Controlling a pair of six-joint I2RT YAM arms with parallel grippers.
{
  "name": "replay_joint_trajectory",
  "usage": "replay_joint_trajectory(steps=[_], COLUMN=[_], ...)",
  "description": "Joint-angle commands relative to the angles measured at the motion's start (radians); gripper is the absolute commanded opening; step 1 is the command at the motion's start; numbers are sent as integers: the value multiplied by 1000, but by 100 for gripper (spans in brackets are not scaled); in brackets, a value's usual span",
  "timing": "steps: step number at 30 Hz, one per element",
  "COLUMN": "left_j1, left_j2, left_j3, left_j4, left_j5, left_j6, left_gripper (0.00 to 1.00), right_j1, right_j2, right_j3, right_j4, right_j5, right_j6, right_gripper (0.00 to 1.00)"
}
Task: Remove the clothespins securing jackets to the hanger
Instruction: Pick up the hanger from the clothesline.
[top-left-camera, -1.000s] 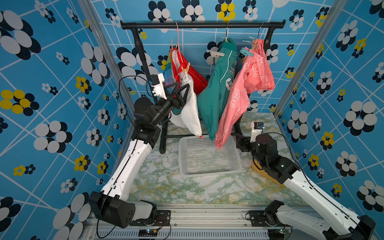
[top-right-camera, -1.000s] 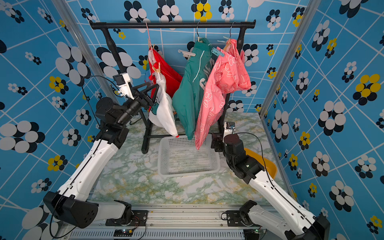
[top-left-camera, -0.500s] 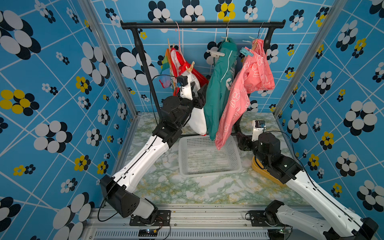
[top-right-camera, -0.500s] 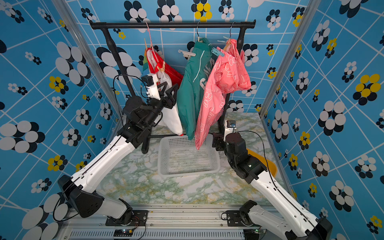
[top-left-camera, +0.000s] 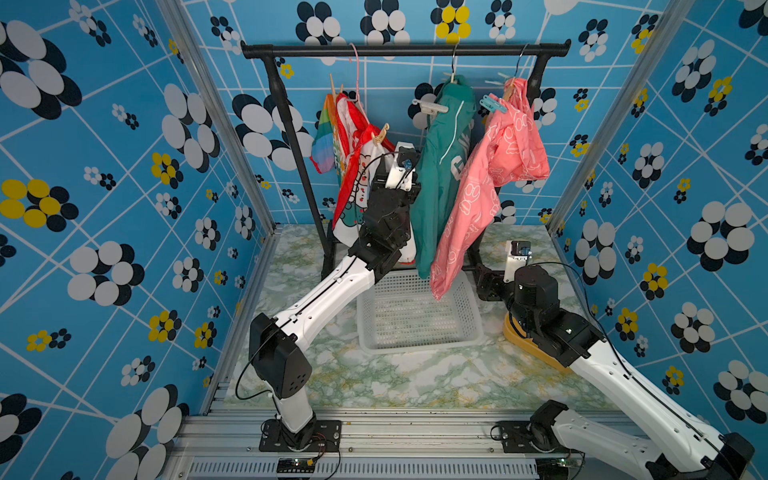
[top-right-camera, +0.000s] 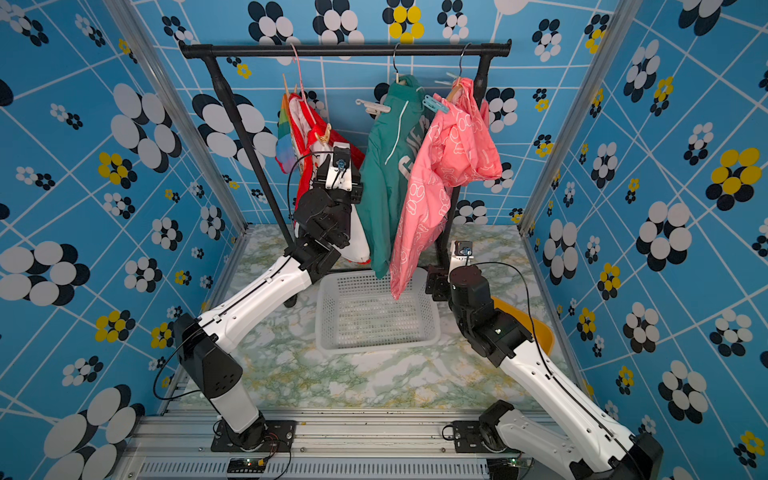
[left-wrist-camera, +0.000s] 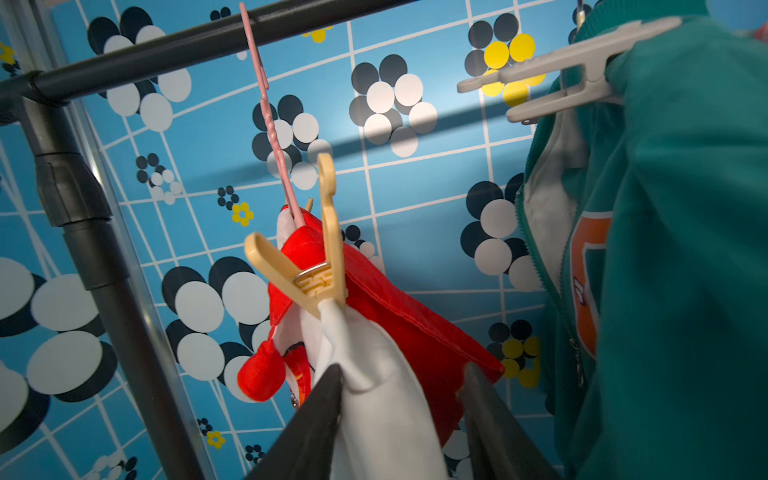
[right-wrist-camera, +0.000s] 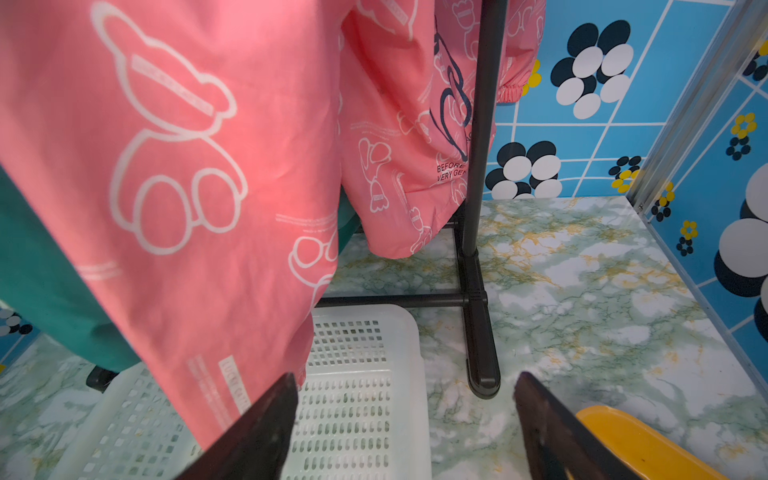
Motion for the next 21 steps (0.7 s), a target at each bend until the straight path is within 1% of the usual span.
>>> replay_joint_trajectory(steps=[1, 2, 3, 5, 8, 9, 13, 16, 19, 20, 21], left_j1=[1, 1, 2, 5, 15, 18, 22, 14, -7, -14, -19], left_j2=[45, 62, 76, 84, 119, 123, 117, 90, 2, -33, -82], left_j3=[51, 57, 62, 67, 71, 69, 50, 9, -53, -77, -105], left_j4=[212, 268, 319, 392, 446, 465, 518, 526, 494, 456, 403], left_j5=[-147, -166, -181, -199, -211, -215, -208, -187, -149, -135, -119], left_j6=[295, 369, 436, 531, 606, 623, 666, 670, 630, 598, 539], left_gripper=[42, 34, 27, 16, 2, 0, 0, 0, 0, 0, 0], right_j1=[2, 2, 2, 2, 1, 1, 2, 1, 2, 1, 1], right_j2=[-7, -7, -6, 1, 22, 31, 64, 80, 88, 90, 92], right_j3=[-21, -23, -24, -23, -17, -13, 3, 6, 6, 5, 6], right_j4=[2, 2, 4, 9, 18, 20, 19, 21, 28, 32, 38], right_j5=[51, 61, 70, 81, 86, 86, 86, 87, 87, 87, 87], right_j6=[9, 9, 9, 9, 9, 11, 15, 20, 20, 20, 20], right_gripper=[84, 84, 85, 85, 85, 85, 86, 85, 86, 86, 86])
